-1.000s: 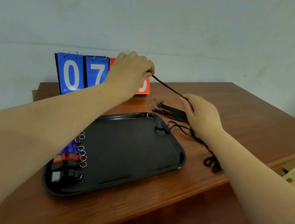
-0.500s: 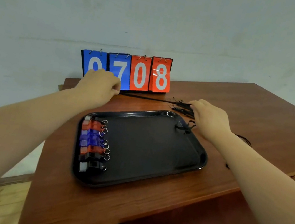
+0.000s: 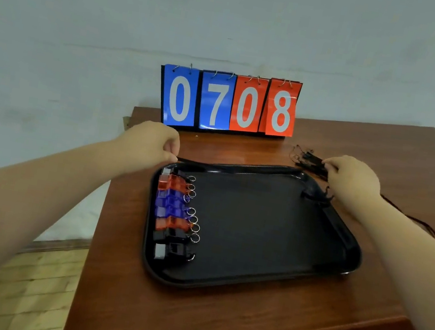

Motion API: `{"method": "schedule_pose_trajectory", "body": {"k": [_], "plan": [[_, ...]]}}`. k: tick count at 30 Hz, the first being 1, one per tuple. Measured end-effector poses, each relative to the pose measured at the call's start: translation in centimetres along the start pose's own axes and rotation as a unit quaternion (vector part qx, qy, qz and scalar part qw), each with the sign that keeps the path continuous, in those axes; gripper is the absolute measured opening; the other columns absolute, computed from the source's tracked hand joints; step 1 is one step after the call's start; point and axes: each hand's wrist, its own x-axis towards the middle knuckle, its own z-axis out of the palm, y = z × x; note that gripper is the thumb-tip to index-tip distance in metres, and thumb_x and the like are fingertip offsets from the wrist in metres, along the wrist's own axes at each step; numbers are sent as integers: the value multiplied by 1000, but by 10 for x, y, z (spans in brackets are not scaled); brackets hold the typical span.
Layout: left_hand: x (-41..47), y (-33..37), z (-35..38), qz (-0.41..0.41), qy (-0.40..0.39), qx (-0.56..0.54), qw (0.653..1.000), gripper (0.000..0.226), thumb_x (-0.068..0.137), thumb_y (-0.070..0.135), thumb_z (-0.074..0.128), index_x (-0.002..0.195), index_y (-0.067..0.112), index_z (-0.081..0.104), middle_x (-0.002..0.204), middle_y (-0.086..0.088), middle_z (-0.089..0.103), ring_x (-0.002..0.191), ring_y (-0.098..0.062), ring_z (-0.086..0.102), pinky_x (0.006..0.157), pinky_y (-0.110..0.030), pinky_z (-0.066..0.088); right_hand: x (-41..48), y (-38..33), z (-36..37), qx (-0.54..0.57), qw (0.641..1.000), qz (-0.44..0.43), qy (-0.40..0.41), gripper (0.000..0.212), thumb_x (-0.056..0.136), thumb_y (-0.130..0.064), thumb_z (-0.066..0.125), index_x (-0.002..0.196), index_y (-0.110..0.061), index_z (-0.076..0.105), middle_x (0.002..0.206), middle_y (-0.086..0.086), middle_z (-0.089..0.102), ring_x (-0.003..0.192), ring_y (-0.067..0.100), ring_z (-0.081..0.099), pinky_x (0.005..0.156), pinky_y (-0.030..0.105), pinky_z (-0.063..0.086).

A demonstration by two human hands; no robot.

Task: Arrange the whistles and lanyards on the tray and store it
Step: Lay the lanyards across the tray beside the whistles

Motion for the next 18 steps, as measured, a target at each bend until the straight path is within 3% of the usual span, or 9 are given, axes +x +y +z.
{"method": "schedule_pose_trajectory", "body": {"k": [5, 10, 14, 18], "plan": [[8, 11, 11, 18, -25, -13, 999, 13, 84, 24, 77, 80, 24, 65, 84, 9, 66, 85, -10, 63, 80, -34, 55, 1, -4, 12, 25, 999, 43, 0, 24, 98, -16, 48, 111, -18, 68, 107, 6, 69, 92, 30, 61, 68, 31, 43], [15, 17, 19, 30, -44, -5, 999, 11, 85, 26, 76, 83, 24, 66, 86, 11, 66, 86, -9, 63, 82, -35, 56, 6, -5, 13, 37, 995, 92, 18, 17, 87, -2, 48, 98, -14, 51, 80, 9, 62, 68, 26, 54, 52, 29, 34], [20, 22, 23, 38, -60, 16, 997, 11, 85, 27, 75, 84, 25, 65, 88, 10, 66, 88, -10, 63, 83, -37, 57, 12, -5, 15, 32, 994, 106, -1, 15, 86, -4, 49, 97, -12, 57, 93, 12, 64, 88, 33, 56, 63, 34, 44], [25, 26, 27, 49, -64, 42, 996, 11, 86, 28, 74, 82, 28, 64, 86, 11, 65, 86, -9, 62, 84, -36, 56, 15, -4, 20, 13, 994, 110, -16, 22, 89, -10, 53, 108, -8, 61, 108, 16, 61, 109, 35, 49, 78, 39, 48]]}}
